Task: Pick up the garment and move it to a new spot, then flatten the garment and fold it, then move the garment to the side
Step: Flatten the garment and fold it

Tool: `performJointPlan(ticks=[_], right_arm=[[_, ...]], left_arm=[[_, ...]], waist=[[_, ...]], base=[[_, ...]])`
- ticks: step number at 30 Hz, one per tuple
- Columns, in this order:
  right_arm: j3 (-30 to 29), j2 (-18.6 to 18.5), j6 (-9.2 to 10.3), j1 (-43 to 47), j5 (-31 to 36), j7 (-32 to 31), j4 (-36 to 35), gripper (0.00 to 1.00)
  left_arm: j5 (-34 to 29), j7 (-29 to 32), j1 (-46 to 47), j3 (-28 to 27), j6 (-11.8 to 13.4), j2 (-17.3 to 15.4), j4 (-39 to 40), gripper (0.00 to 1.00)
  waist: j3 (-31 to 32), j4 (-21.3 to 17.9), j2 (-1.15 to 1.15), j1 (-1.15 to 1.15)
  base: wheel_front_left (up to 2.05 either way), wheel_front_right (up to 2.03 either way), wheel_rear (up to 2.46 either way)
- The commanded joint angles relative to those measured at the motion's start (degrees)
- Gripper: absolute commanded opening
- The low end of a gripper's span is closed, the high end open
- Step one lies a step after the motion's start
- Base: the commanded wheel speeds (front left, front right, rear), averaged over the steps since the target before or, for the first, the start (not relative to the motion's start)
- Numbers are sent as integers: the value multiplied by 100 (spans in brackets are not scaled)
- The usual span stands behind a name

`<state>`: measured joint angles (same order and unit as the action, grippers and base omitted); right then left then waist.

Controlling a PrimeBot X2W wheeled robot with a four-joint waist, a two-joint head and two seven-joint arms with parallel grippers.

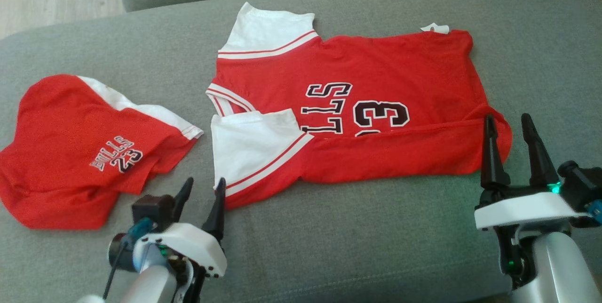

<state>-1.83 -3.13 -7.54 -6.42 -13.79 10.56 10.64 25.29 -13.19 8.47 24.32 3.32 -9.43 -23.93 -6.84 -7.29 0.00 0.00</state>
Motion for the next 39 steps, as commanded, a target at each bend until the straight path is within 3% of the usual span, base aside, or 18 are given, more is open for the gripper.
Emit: performJointPlan(ticks=[1, 9, 18, 23, 24, 25, 39], right_arm=[[117, 6, 5, -200, 66, -42, -229, 100], [73, 19, 5, -270, 121, -101, -282, 100], [124, 23, 5, -372, 166, -91, -301, 100], [118, 24, 5, -400, 166, -74, -273, 100], [111, 24, 5, -404, 168, -75, -262, 100], [83, 24, 5, -409, 189, -92, -227, 100], [-119, 24, 5, -443, 141, -604, 597, 100]], left_arm=[[-20, 65, 361, -117, -32, 1, -52, 100], [222, 281, 716, -12, -413, 134, -678, 100], [97, 671, 1006, 61, -108, 96, -1291, 100], [95, 918, 1096, 190, -190, 107, -1519, 100], [106, 944, 1106, 213, -232, 113, -1542, 58], [101, 928, 1127, 257, -289, 115, -1557, 0], [148, 55, 1169, -109, -11, -105, -1043, 0]], waist=[[-40, -23, 0, 0], [-216, -146, 0, 0], [-343, -269, 0, 0], [-362, -302, 0, 0], [-358, -304, 0, 0], [-341, -300, 0, 0], [-130, -48, 0, 0]], base=[[0, 0, 0], [0, 0, 0], [0, 0, 0], [0, 0, 0], [0, 0, 0], [0, 0, 0], [0, 0, 0]])
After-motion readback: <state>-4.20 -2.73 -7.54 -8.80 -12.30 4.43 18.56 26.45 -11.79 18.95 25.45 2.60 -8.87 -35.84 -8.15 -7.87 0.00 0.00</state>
